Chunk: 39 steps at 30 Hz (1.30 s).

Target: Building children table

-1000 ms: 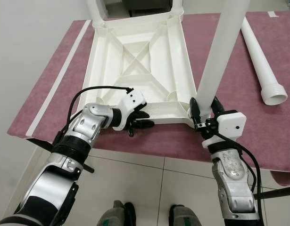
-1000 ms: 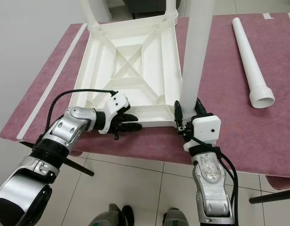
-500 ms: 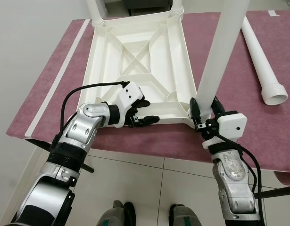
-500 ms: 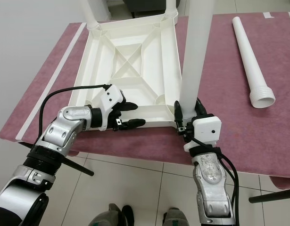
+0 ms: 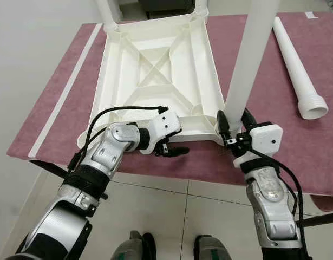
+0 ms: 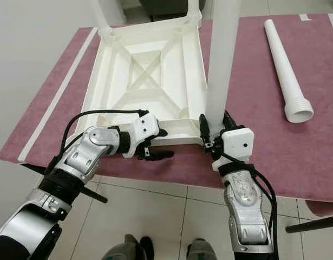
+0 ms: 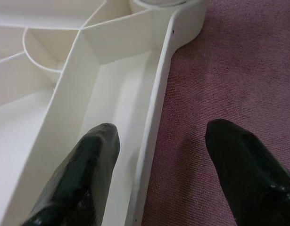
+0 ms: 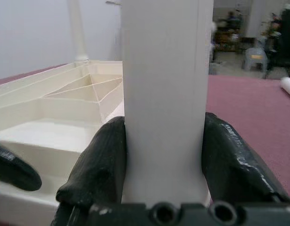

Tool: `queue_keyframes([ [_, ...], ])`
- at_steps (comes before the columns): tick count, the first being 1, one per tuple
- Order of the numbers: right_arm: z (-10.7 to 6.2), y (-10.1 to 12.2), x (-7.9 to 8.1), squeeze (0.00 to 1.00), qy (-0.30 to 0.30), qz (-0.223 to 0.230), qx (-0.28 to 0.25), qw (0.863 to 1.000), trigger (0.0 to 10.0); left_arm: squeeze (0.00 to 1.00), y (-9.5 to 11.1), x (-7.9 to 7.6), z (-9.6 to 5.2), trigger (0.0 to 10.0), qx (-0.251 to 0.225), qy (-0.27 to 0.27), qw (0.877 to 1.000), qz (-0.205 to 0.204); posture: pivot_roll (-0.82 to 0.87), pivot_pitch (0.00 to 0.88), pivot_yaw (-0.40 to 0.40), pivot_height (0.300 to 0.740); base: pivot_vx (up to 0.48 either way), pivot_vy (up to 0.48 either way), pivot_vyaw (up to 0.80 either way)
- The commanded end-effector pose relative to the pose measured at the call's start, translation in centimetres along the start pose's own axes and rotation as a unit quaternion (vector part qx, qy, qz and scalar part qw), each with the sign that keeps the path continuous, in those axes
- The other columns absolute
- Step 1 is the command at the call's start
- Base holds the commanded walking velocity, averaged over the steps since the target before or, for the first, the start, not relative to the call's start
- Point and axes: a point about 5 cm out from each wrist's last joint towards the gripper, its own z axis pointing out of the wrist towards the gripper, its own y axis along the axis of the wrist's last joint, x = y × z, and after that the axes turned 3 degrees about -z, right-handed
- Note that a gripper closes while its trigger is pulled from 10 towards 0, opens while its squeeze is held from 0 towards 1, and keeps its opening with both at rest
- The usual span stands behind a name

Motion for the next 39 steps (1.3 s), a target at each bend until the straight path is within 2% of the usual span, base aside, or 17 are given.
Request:
queue_keyframes([
  [1, -0.6, -0.8, 0.7, 0.00, 0.050, 0.001, 0.029, 0.998, 10.0, 0.00, -1.1, 0.2, -0.3, 10.0, 0.027, 0.020, 0.999, 0.002, -0.15, 0.159, 0.201, 0.740, 0.000, 0.000, 0.00],
  [2, -0.6, -0.8, 0.7, 0.00, 0.050, 0.001, 0.029, 0.998, 10.0, 0.00, -1.1, 0.2, -0.3, 10.0, 0.027, 0.020, 0.999, 0.002, -0.15, 0.159, 0.201, 0.740, 0.000, 0.000, 0.00],
  [4, -0.7, -0.5, 0.5, 0.00, 0.093, -0.012, 0.031, 0.995, 10.0, 0.00, -1.5, 0.3, -0.5, 10.0, 0.039, 0.015, 0.999, 0.004, -0.15, 0.160, 0.201, 0.740, 0.000, 0.000, 0.00],
  [9, -0.6, -0.2, 0.0, 0.00, 0.112, -0.022, 0.029, 0.993, 10.0, 0.00, -1.9, 0.3, -0.7, 10.0, 0.046, 0.012, 0.999, 0.008, -0.15, 0.160, 0.198, 0.740, 0.000, 0.000, 0.00],
  [11, -0.3, 0.0, -0.5, 0.00, 0.103, -0.023, 0.025, 0.994, 10.0, 0.00, -2.0, 0.4, -0.7, 10.0, 0.048, 0.013, 0.999, 0.009, -0.15, 0.160, 0.198, 0.740, 0.000, 0.000, 0.00],
  [13, 0.8, 0.7, -1.4, 0.00, 0.062, 0.008, 0.007, 0.998, 10.0, 0.00, -2.3, 0.7, -1.0, 10.0, 0.050, 0.022, 0.998, 0.002, -0.15, 0.158, 0.194, 0.740, 0.000, 0.000, 0.00],
  [16, 1.1, 1.0, -1.4, 0.00, 0.046, 0.031, 0.000, 0.998, 10.0, 0.00, -2.4, 0.7, -1.0, 10.0, 0.052, 0.025, 0.998, -0.001, -0.14, 0.158, 0.193, 0.740, 0.000, 0.000, 0.00],
  [17, 1.3, 1.2, -1.1, 0.00, 0.029, 0.061, -0.006, 0.998, 10.0, 0.00, -2.6, 0.8, -1.1, 10.0, 0.055, 0.029, 0.998, -0.005, -0.14, 0.158, 0.193, 0.740, 0.000, 0.000, 0.00],
  [27, 0.2, 0.3, 0.1, 0.00, -0.002, 0.092, 0.007, 0.996, 10.0, 0.00, -3.2, 1.1, -1.4, 10.0, 0.062, 0.042, 0.997, -0.028, -0.14, 0.159, 0.205, 0.740, 0.000, 0.000, 0.00],
  [31, 0.1, 0.4, 0.3, 0.00, -0.008, 0.101, 0.009, 0.995, 10.0, 0.00, -3.5, 1.8, -1.7, 10.0, 0.072, 0.054, 0.996, -0.028, -0.15, 0.157, 0.207, 0.740, 0.000, 0.000, 0.00],
  [33, 0.3, 0.9, 0.2, 0.00, -0.010, 0.106, 0.002, 0.994, 10.0, 0.00, -3.6, 2.7, -2.4, 10.0, 0.077, 0.065, 0.994, -0.031, -0.15, 0.154, 0.209, 0.740, 0.000, 0.000, 0.00],
  [35, 0.3, 0.9, 0.2, 0.00, -0.010, 0.106, 0.002, 0.994, 10.0, 0.00, -3.6, 2.7, -2.4, 10.0, 0.077, 0.065, 0.994, -0.031, -0.15, 0.154, 0.209, 0.740, 0.000, 0.000, 0.00],
  [36, 0.5, 1.3, 0.1, 0.00, -0.010, 0.106, -0.004, 0.994, 10.0, 0.00, -3.1, 3.1, -2.8, 10.0, 0.057, 0.068, 0.995, -0.045, -0.15, 0.151, 0.208, 0.740, 0.000, 0.000, 0.00],
  [37, 0.5, 1.3, 0.1, 0.00, -0.010, 0.106, -0.004, 0.994, 10.0, 0.00, -3.1, 3.1, -2.8, 10.0, 0.057, 0.068, 0.995, -0.045, -0.15, 0.151, 0.208, 0.740, 0.000, 0.000, 0.00],
  [38, 0.7, 1.9, 0.0, 0.00, -0.008, 0.104, -0.014, 0.994, 10.0, 0.00, -2.0, 3.4, -3.3, 10.0, 0.010, 0.062, 0.996, -0.068, -0.15, 0.149, 0.207, 0.740, 0.000, 0.000, 0.00],
  [39, 0.7, 1.9, 0.0, 0.00, -0.008, 0.104, -0.014, 0.994, 10.0, 0.00, -2.0, 3.4, -3.3, 10.0, 0.010, 0.062, 0.996, -0.068, -0.15, 0.149, 0.207, 0.740, 0.000, 0.000, 0.00],
])
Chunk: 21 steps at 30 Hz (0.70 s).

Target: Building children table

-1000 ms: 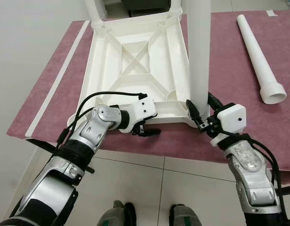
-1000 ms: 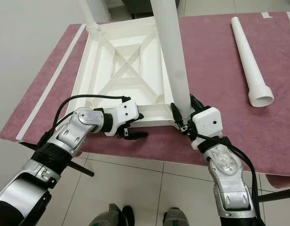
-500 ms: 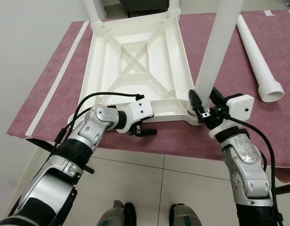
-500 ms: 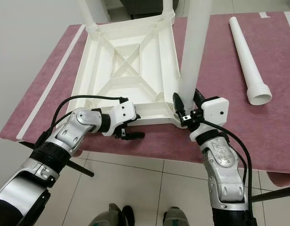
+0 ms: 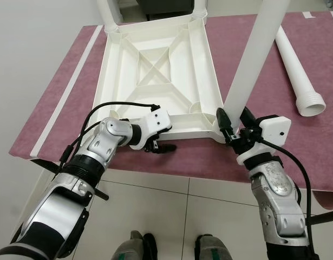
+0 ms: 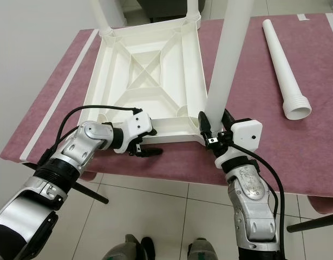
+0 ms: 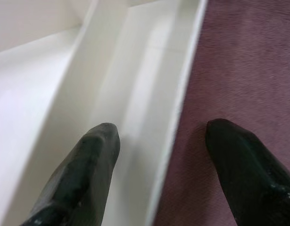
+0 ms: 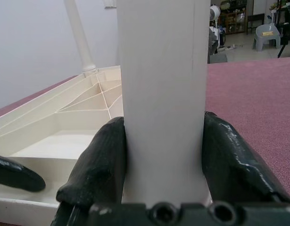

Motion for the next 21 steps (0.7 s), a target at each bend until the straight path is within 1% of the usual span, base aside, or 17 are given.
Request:
queue_keyframes([
  [1, 0.7, 1.9, 0.6, 0.00, 0.017, 0.002, -0.036, 0.999, 10.0, 0.11, 1.7, 0.8, -1.7, 10.0, -0.079, 0.004, 0.996, -0.042, -0.15, 0.144, 0.201, 0.740, 0.000, 0.000, 0.00],
  [2, 0.7, 1.9, 0.6, 0.00, 0.017, 0.002, -0.036, 0.999, 10.0, 0.11, 1.7, 0.8, -1.7, 10.0, -0.079, 0.004, 0.996, -0.042, -0.15, 0.144, 0.201, 0.740, 0.000, 0.000, 0.00],
  [3, 1.1, 2.6, 0.8, 0.00, 0.027, -0.004, -0.050, 0.998, 10.0, 1.00, 2.6, 0.5, -2.3, 10.0, -0.117, -0.011, 0.992, -0.049, -0.14, 0.141, 0.197, 0.740, 0.000, 0.000, 0.00],
  [4, 1.1, 2.6, 0.8, 0.00, 0.027, -0.004, -0.050, 0.998, 10.0, 1.00, 2.6, 0.5, -2.3, 10.0, -0.117, -0.011, 0.992, -0.049, -0.14, 0.141, 0.197, 0.740, 0.000, 0.000, 0.00],
  [5, 1.4, 3.1, 1.0, 0.00, 0.034, -0.010, -0.058, 0.998, 10.0, 1.00, 3.0, 0.2, -2.6, 10.0, -0.135, -0.021, 0.989, -0.050, -0.14, 0.139, 0.195, 0.740, 0.000, 0.000, 0.00],
  [7, 1.4, 3.1, 1.0, 0.00, 0.034, -0.010, -0.058, 0.998, 10.0, 1.00, 3.0, 0.2, -2.6, 10.0, -0.135, -0.021, 0.989, -0.050, -0.14, 0.139, 0.195, 0.740, 0.000, 0.000, 0.00],
  [9, 1.5, 3.2, 1.2, 0.00, 0.041, -0.015, -0.062, 0.997, 10.0, 1.00, 3.2, 0.0, -2.8, 10.0, -0.145, -0.020, 0.988, -0.049, -0.14, 0.136, 0.190, 0.740, 0.000, 0.000, 0.00],
  [10, 1.6, 3.2, 1.4, 0.00, 0.050, -0.027, -0.063, 0.996, 10.0, 0.00, 3.5, 0.0, -3.0, 10.0, -0.161, -0.020, 0.986, -0.048, -0.14, 0.137, 0.186, 0.740, 0.000, 0.000, 0.00],
  [11, 1.6, 3.2, 1.4, 0.00, 0.050, -0.027, -0.063, 0.996, 10.0, 0.00, 3.5, 0.0, -3.0, 10.0, -0.161, -0.020, 0.986, -0.048, -0.14, 0.137, 0.186, 0.740, 0.000, 0.000, 0.00],
  [12, 1.7, 3.2, 1.9, 0.00, 0.061, -0.033, -0.064, 0.996, 10.0, 0.00, 4.9, 0.4, -3.4, 10.0, -0.205, -0.009, 0.977, -0.052, -0.14, 0.137, 0.186, 0.740, 0.000, 0.000, 0.00],
  [15, 1.7, 3.2, 1.9, 0.00, 0.061, -0.033, -0.064, 0.996, 10.0, 0.00, 4.9, 0.4, -3.4, 10.0, -0.205, -0.009, 0.977, -0.052, -0.14, 0.137, 0.186, 0.740, 0.000, 0.000, 0.00],
  [16, 1.8, 3.2, 2.5, 0.00, 0.072, -0.032, -0.064, 0.995, 10.0, 0.00, 6.7, 1.0, -3.8, 10.0, -0.251, 0.011, 0.966, -0.054, -0.15, 0.136, 0.181, 0.740, 0.000, 0.000, 0.00],
  [17, 1.8, 3.2, 2.5, 0.00, 0.072, -0.032, -0.064, 0.995, 10.0, 0.00, 6.7, 1.0, -3.8, 10.0, -0.251, 0.011, 0.966, -0.054, -0.15, 0.136, 0.181, 0.740, 0.000, 0.000, 0.00],
  [18, 1.8, 2.9, 3.3, 0.00, 0.084, -0.029, -0.061, 0.994, 10.0, 1.00, 8.8, 1.4, -4.3, 10.0, -0.294, 0.025, 0.954, -0.045, -0.15, 0.133, 0.179, 0.740, 0.000, 0.000, 0.00],
  [19, 1.8, 2.9, 3.3, 0.00, 0.084, -0.029, -0.061, 0.994, 10.0, 1.00, 8.8, 1.4, -4.3, 10.0, -0.294, 0.025, 0.954, -0.045, -0.15, 0.133, 0.179, 0.740, 0.000, 0.000, 0.00],
  [20, 1.8, 2.6, 4.3, 0.00, 0.096, -0.024, -0.056, 0.994, 10.0, 1.00, 11.1, 1.6, -4.9, 10.0, -0.333, 0.043, 0.942, -0.027, -0.15, 0.133, 0.179, 0.740, 0.000, 0.000, 0.00],
  [21, 1.8, 2.6, 4.3, 0.00, 0.096, -0.024, -0.056, 0.994, 10.0, 1.00, 11.1, 1.6, -4.9, 10.0, -0.333, 0.043, 0.942, -0.027, -0.15, 0.133, 0.179, 0.740, 0.000, 0.000, 0.00],
])
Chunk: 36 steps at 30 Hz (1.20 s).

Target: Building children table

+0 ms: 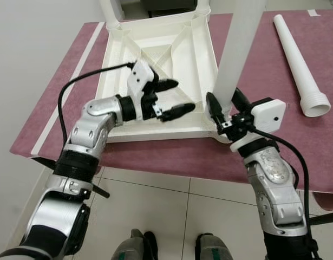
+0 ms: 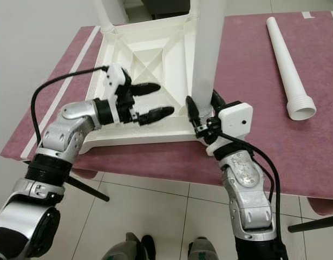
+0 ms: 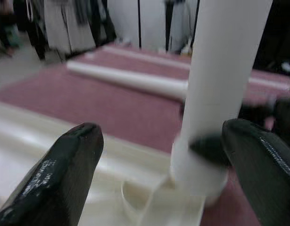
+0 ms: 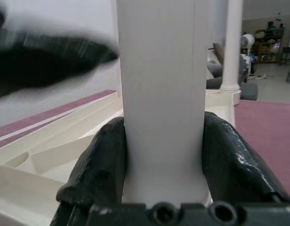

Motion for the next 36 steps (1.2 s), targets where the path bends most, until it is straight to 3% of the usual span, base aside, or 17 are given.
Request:
queue_keyframes([
  [1, 0.2, -0.2, 1.2, 0.00, 0.024, 0.004, -0.001, 1.000, 10.0, 0.00, 1.9, 0.0, 0.0, 10.0, -0.032, 0.007, 0.999, 0.013, -0.15, 0.131, 0.178, 0.740, 0.000, 0.000, 0.00],
  [11, 0.9, -0.5, 2.5, 0.00, 0.082, -0.015, 0.008, 0.997, 10.0, 0.00, 3.3, -1.2, 1.1, 10.0, -0.052, -0.022, 0.998, 0.015, -0.15, 0.125, 0.168, 0.740, 0.000, 0.000, 0.00],
  [16, 0.9, -0.6, 2.5, 0.00, 0.087, -0.019, 0.013, 0.996, 10.0, 0.00, 3.2, -1.1, 1.1, 10.0, -0.046, -0.012, 0.999, 0.020, -0.15, 0.126, 0.169, 0.740, 0.000, 0.000, 0.00],
  [17, 0.8, -0.6, 2.5, 0.00, 0.087, -0.019, 0.013, 0.996, 10.0, 0.00, 3.2, -0.9, 1.2, 4.8, -0.043, -0.003, 0.999, 0.020, -0.15, 0.127, 0.169, 0.740, 0.000, 0.000, 0.00],
  [18, 0.8, -0.6, 2.5, 0.00, 0.087, -0.019, 0.013, 0.996, 10.0, 0.00, 3.2, -0.9, 1.2, 4.8, -0.043, -0.003, 0.999, 0.020, -0.15, 0.127, 0.169, 0.740, 0.000, 0.000, 0.00],
  [19, 0.8, -0.6, 2.5, 0.00, 0.086, -0.020, 0.013, 0.996, 10.0, 0.00, 3.1, -0.7, 1.2, 3.4, -0.039, 0.007, 0.999, 0.019, -0.15, 0.127, 0.169, 0.740, 0.000, 0.000, 0.00],
  [21, 0.8, -0.6, 2.5, 0.00, 0.086, -0.020, 0.013, 0.996, 10.0, 0.00, 3.1, -0.7, 1.2, 3.4, -0.039, 0.007, 0.999, 0.019, -0.15, 0.127, 0.169, 0.740, 0.000, 0.000, 0.00],
  [22, 0.8, -0.6, 2.5, 0.00, 0.083, -0.018, 0.014, 0.996, 10.0, 0.00, 3.0, -0.6, 1.2, 0.0, -0.035, 0.015, 0.999, 0.016, -0.15, 0.127, 0.169, 0.740, 0.000, 0.000, 0.00],
  [31, 0.8, -1.1, 2.0, 0.00, 0.063, -0.024, 0.028, 0.997, 10.0, 0.00, 3.0, -0.5, 0.8, 0.0, -0.041, 0.018, 0.999, -0.018, -0.15, 0.129, 0.173, 0.740, 0.000, 0.000, 0.00],
  [36, 1.0, -1.0, 2.0, 0.00, 0.065, -0.034, 0.030, 0.997, 10.0, 0.00, 3.0, -0.7, 0.9, 0.0, -0.041, 0.012, 0.999, -0.016, -0.15, 0.129, 0.173, 0.740, 0.000, 0.000, 0.00],
])
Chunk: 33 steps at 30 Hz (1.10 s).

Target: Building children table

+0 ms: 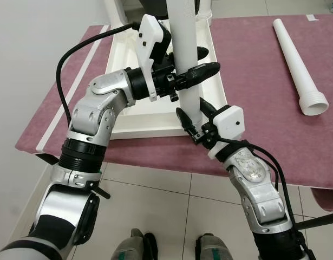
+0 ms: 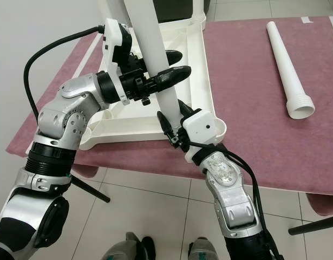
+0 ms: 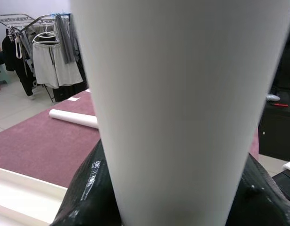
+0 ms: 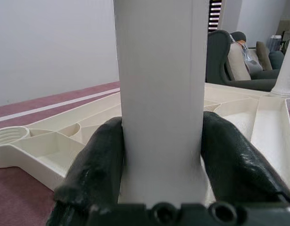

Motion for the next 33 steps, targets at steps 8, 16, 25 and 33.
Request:
queue_keyframes([
  [8, 1.1, 1.3, -0.5, 0.00, 0.015, -0.023, 0.008, 1.000, 10.0, 0.00, -0.5, -0.1, 0.0, 0.0, 0.023, 0.021, 0.999, 0.027, -0.16, 0.135, 0.167, 0.740, 0.000, 0.000, 0.00],
  [16, 1.3, 2.2, -0.8, 0.00, 0.033, -0.014, 0.017, 0.999, 10.0, 0.00, -1.2, -0.5, 0.2, 0.0, 0.049, 0.002, 0.998, 0.047, -0.16, 0.137, 0.164, 0.740, 0.000, 0.000, 0.00],
  [25, 1.0, 3.2, -1.0, 0.00, 0.071, 0.003, 0.025, 0.997, 4.2, 0.00, -1.2, -0.9, 0.4, 0.0, 0.051, -0.016, 0.997, 0.054, -0.17, 0.135, 0.158, 0.740, 0.000, 0.000, 0.00],
  [33, 0.7, 2.8, -0.5, 0.00, 0.088, 0.027, 0.041, 0.995, 0.0, 0.00, -1.0, -0.9, 0.4, 0.0, 0.043, -0.017, 0.998, 0.052, -0.17, 0.132, 0.159, 0.740, 0.000, 0.000, 0.00],
])
